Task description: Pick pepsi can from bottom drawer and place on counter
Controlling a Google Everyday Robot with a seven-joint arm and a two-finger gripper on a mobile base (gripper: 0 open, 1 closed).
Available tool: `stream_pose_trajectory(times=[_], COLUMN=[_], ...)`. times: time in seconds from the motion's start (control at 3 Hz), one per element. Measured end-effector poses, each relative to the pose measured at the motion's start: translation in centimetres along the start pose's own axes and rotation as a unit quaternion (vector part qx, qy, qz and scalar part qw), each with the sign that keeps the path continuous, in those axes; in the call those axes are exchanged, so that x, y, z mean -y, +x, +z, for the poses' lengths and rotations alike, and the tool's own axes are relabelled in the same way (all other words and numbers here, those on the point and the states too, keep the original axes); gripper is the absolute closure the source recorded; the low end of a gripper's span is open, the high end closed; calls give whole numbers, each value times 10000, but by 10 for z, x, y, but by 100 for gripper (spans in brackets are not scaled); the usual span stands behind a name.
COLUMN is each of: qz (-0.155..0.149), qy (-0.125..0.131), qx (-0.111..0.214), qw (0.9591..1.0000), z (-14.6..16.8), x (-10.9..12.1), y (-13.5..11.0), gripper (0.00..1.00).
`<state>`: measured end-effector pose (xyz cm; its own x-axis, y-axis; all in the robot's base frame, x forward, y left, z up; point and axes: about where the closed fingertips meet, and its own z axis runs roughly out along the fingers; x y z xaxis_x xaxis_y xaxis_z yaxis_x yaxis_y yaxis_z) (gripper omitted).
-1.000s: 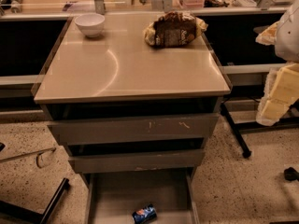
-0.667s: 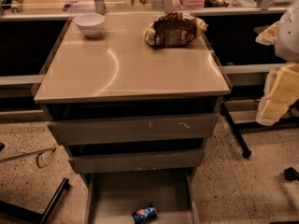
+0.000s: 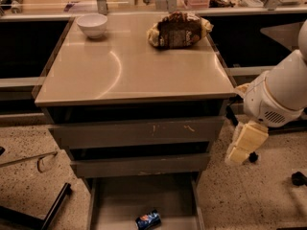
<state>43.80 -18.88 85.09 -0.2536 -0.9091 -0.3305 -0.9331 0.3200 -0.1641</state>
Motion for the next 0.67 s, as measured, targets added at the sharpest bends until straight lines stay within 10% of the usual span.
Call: stream_pose_trajectory(times=[0.67], qz=[193], qy=[-114], qx=[195], qw=[9996], z=[44], x=[-16], y=[1], gripper=[0])
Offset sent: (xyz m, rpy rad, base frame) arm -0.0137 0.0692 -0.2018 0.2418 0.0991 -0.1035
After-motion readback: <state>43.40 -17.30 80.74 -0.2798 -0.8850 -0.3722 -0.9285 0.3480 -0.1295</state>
